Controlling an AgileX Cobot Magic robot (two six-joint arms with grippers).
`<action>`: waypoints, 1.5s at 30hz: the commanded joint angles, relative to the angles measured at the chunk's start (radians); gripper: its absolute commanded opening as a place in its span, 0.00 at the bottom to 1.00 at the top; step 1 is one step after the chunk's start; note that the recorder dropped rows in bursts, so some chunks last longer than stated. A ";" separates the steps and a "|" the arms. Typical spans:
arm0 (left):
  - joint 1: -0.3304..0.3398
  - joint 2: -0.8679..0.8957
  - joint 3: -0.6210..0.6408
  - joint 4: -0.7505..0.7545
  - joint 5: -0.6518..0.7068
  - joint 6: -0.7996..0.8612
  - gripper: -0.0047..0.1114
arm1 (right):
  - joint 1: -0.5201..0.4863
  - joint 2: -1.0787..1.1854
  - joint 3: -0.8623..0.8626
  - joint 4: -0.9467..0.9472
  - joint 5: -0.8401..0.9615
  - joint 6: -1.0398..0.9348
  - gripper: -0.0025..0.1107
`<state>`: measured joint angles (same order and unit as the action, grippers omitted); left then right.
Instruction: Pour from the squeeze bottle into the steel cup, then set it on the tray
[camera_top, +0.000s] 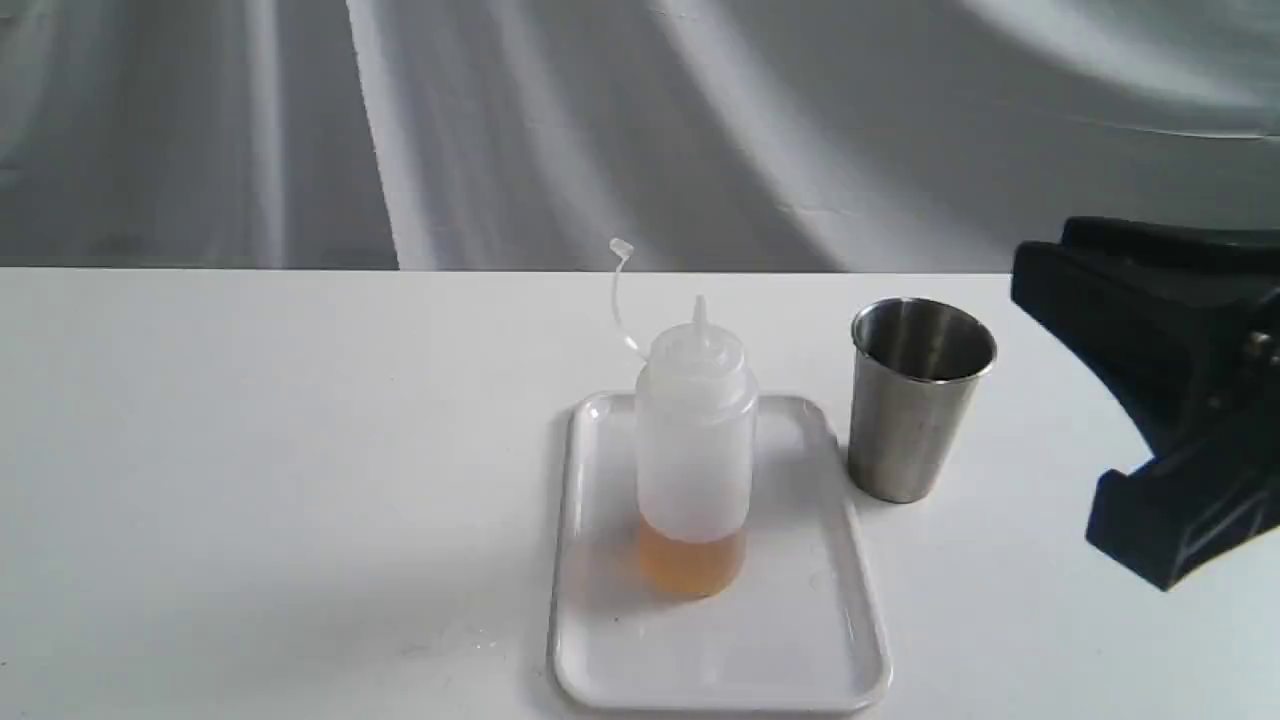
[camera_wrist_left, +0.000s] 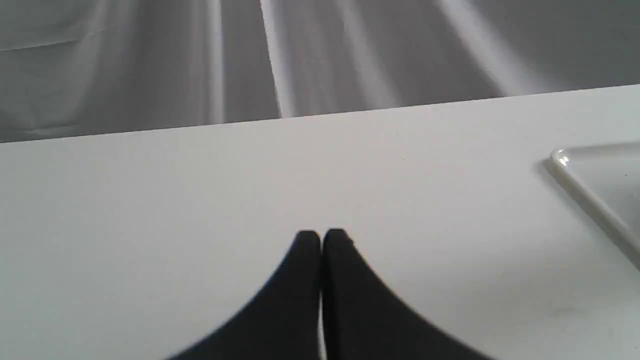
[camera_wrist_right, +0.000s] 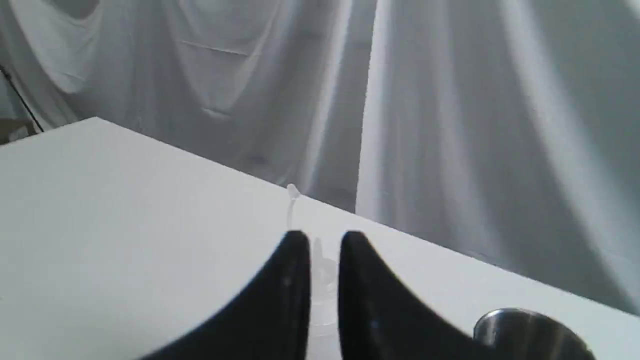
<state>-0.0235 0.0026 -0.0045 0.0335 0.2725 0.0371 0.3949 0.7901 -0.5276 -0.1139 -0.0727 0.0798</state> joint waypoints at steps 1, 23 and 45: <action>0.002 -0.003 0.004 -0.001 -0.007 -0.001 0.04 | 0.002 -0.016 0.004 0.040 0.056 0.064 0.02; 0.002 -0.003 0.004 -0.001 -0.007 -0.001 0.04 | -0.114 -0.113 0.049 0.040 0.034 0.063 0.02; 0.002 -0.003 0.004 -0.001 -0.007 -0.005 0.04 | -0.596 -0.540 0.420 -0.157 0.033 0.066 0.02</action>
<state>-0.0235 0.0026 -0.0045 0.0335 0.2725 0.0371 -0.1921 0.2978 -0.1402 -0.2624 -0.0321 0.1421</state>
